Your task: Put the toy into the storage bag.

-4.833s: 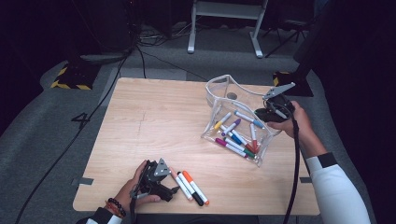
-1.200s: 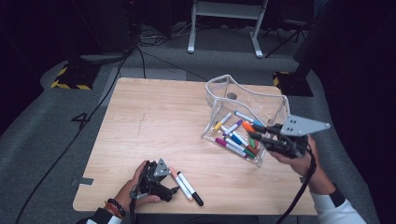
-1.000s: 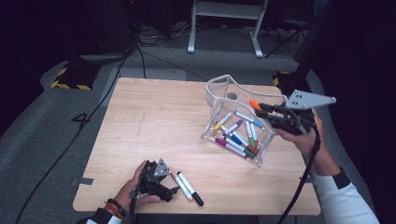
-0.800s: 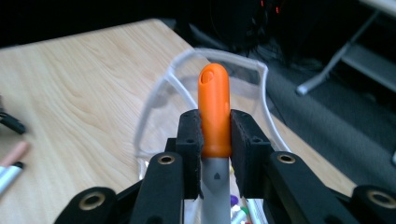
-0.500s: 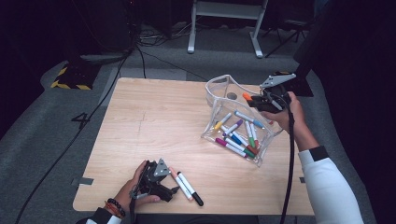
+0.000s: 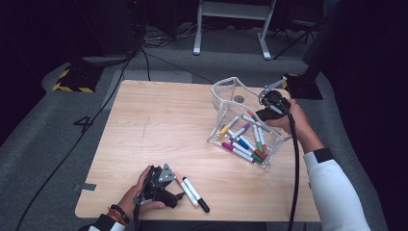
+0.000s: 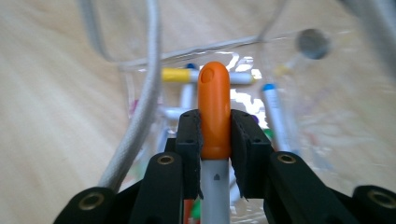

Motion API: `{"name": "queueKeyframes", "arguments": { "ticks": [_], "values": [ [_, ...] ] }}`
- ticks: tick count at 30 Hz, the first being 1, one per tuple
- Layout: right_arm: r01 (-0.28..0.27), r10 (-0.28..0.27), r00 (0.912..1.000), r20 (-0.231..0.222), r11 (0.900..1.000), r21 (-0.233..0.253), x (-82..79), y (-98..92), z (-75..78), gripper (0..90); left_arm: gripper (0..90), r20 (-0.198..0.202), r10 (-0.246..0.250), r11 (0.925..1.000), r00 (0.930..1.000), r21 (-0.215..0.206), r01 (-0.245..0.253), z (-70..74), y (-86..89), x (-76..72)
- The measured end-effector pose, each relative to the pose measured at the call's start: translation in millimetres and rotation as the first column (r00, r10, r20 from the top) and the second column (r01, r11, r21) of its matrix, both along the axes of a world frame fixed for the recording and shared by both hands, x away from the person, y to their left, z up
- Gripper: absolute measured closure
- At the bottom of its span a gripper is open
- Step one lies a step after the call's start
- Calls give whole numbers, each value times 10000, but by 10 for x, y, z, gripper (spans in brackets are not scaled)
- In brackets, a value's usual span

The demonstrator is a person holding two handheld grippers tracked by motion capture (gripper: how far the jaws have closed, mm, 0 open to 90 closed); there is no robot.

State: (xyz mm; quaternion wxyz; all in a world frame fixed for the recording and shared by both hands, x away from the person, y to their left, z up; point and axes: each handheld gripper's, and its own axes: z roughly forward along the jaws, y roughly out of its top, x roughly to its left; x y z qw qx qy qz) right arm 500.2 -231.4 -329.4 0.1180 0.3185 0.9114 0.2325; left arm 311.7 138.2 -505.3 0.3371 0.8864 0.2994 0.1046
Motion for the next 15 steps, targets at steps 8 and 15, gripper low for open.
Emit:
{"name": "queueKeyframes", "arguments": {
  "ticks": [8,15],
  "values": [
    [120,-114,9998,175,9992,-386,-51,93,7,557,4,12,1,10000,10000,-4,-1,0,0,-1],
    [375,-540,9796,1933,9954,876,-169,-159,237,420,5,12,18,10000,10000,-14,-18,-1,0,-2]
  ]
}}
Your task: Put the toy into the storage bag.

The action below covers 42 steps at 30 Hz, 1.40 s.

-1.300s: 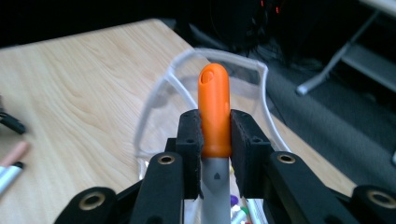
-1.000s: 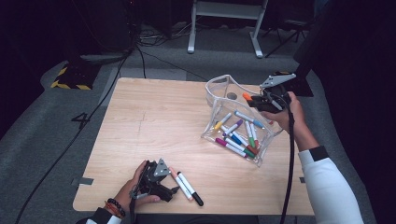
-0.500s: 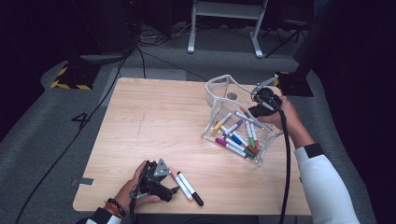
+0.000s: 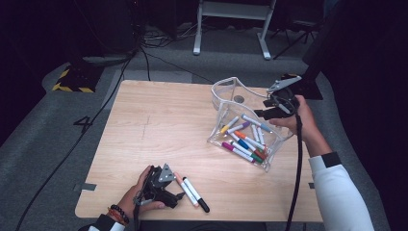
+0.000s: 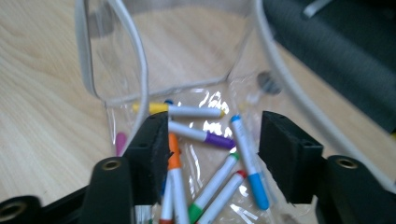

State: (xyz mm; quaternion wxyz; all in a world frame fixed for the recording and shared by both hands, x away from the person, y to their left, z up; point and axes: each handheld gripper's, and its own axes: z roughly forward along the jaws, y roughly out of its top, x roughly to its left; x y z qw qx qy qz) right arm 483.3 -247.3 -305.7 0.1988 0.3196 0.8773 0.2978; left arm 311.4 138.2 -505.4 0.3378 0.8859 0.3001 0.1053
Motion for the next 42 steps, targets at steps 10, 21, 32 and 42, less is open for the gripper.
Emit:
{"name": "queueKeyframes", "arguments": {
  "ticks": [10,21,32,42],
  "values": [
    [-575,282,9856,1667,9831,1738,-553,-271,230,358,4,-2,-38,10000,10000,12,38,1,1,3],
    [-2307,1837,9607,2083,9454,2302,-1378,14,-193,345,4,-1,28,10000,10000,8,-28,0,3,-3],
    [-3531,3445,9356,778,9094,2196,-1642,609,-1185,330,4,3,36,10000,10000,10,-36,0,3,-3],
    [-4499,4751,8775,-663,8630,2299,-1838,1132,-1696,329,4,5,50,10000,10000,10,-50,1,0,-1]
  ]
}}
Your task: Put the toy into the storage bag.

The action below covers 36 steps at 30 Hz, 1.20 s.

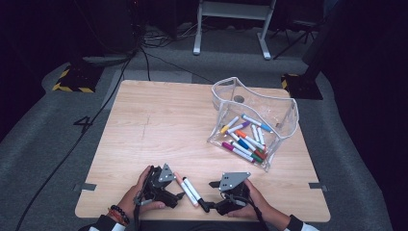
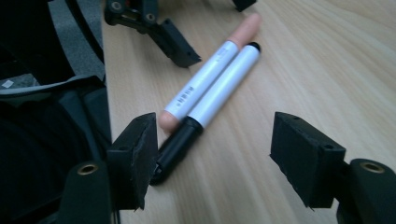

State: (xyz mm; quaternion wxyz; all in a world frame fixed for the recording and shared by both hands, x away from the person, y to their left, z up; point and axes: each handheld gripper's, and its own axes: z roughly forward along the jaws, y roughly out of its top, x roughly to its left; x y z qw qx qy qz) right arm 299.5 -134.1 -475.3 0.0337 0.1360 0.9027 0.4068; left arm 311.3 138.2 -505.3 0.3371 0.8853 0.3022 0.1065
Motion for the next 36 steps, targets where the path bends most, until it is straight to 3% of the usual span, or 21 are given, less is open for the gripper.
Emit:
{"name": "queueKeyframes", "arguments": {
  "ticks": [5,7,10,11,18,20,28,36],
  "values": [
    [-82,90,9998,186,9990,-431,-16,91,-73,329,4,1,-17,10000,10000,3,17,0,-3,6],
    [-65,65,10000,-8,9982,-603,22,99,-118,329,3,-10,-8,10000,10000,8,8,1,-3,6],
    [62,-25,9994,343,9939,-1105,69,96,-184,348,4,-5,-15,10000,10000,11,15,1,-3,6],
    [125,-89,9994,333,9940,-1085,88,82,-194,358,4,-2,-6,10000,10000,7,6,1,-4,5],
    [415,-393,9988,289,9958,-821,327,-167,-185,681,5,4,-1,10000,10000,-5,1,0,-4,4],
    [686,-664,9973,323,9948,-752,404,-237,-189,727,4,3,1,10000,10000,-5,-1,0,-4,4],
    [1018,-975,9938,530,9911,-856,532,-441,-168,753,4,-5,-4,10000,10000,-3,4,0,-2,4],
    [1245,-1179,9869,1104,9907,-543,532,-566,53,754,4,-8,-3,10000,10000,-5,3,0,-2,4]
  ]
}}
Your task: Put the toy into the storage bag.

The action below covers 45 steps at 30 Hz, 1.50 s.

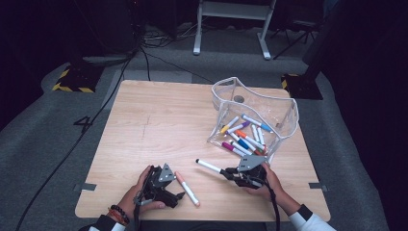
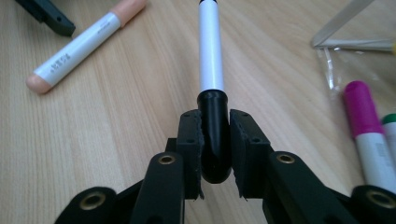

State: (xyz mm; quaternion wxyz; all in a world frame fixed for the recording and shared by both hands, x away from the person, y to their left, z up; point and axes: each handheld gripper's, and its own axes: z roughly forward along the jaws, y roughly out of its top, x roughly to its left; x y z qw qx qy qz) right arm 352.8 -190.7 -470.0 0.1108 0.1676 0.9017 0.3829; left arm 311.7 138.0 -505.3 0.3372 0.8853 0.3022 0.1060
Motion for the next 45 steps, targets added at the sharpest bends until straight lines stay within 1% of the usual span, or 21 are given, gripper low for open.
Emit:
{"name": "queueKeyframes", "arguments": {
  "ticks": [1,2,4,7,9,11,15,16,17,19,20,24,28,31,33,35,39,40,41,42,45],
  "values": [
    [32,-32,10000,-21,9999,104,5,-22,35,754,4,-1,-1,10000,10000,2,1,0,0,0],
    [33,-35,9999,132,9999,150,6,-44,80,753,4,-1,3,10000,10000,1,-3,0,0,0],
    [117,-123,9995,280,9997,207,3,-81,156,754,4,-8,42,10000,10000,-11,-42,-1,1,-3],
    [231,-254,9978,608,9990,387,-3,-159,312,754,4,-9,43,10000,10000,-12,-43,-1,1,-3],
    [168,-195,9990,414,9978,644,6,-210,417,753,4,0,68,10000,10000,-24,-68,-1,-2,-1],
    [214,-252,9969,745,9984,515,-13,-241,517,754,3,3,61,10000,10000,-19,-61,-1,-2,1],
    [242,-291,9933,1122,9987,445,-9,-323,732,753,3,3,62,10000,10000,-18,-62,-1,-2,1],
    [231,-276,9930,1153,9989,405,-6,-343,779,753,4,3,61,10000,10000,-18,-61,-1,-2,1],
    [345,-399,9900,1350,9985,423,-6,-385,877,753,4,3,62,10000,10000,-17,-62,-1,-2,1],
    [434,-500,9871,1524,9980,467,-3,-439,996,753,4,2,59,10000,10000,-12,-59,0,-1,1],
    [489,-569,9833,1730,9975,503,-1,-477,1083,753,4,5,59,10000,10000,-11,-59,-1,-1,1],
    [693,-795,9719,2217,9962,533,16,-568,1341,753,4,5,63,10000,10000,-18,-62,-1,-2,1],
    [944,-1068,9622,2506,9937,609,71,-656,1549,753,4,6,63,10000,10000,-13,-63,-1,-1,1],
    [1198,-1331,9519,2761,9907,645,123,-721,1687,753,3,4,66,10000,10000,-18,-66,-1,-1,1],
    [1363,-1518,9482,2790,9879,742,172,-766,1758,754,4,2,65,10000,10000,-18,-65,-1,-1,1],
    [1588,-1716,9436,2832,9850,676,241,-804,1804,753,3,2,64,10000,10000,-19,-64,-1,-1,1],
    [2059,-2106,9405,2668,9775,460,429,-863,1823,753,4,1,65,10000,10000,-20,-65,-1,-2,1],
    [2214,-2254,9408,2532,9742,447,494,-881,1817,753,4,2,63,10000,10000,-19,-63,-1,-1,1],
    [2276,-2319,9431,2381,9727,456,534,-890,1809,753,3,0,58,10000,10000,-19,-58,-1,-1,3],
    [2459,-2461,9429,2245,9688,294,617,-900,1789,753,3,-5,63,10000,10000,-13,-63,-1,-1,3],
    [2738,-2702,9419,1993,9617,100,754,-916,1737,753,3,-7,64,10000,10000,-14,-64,-1,-1,3]
  ]
}}
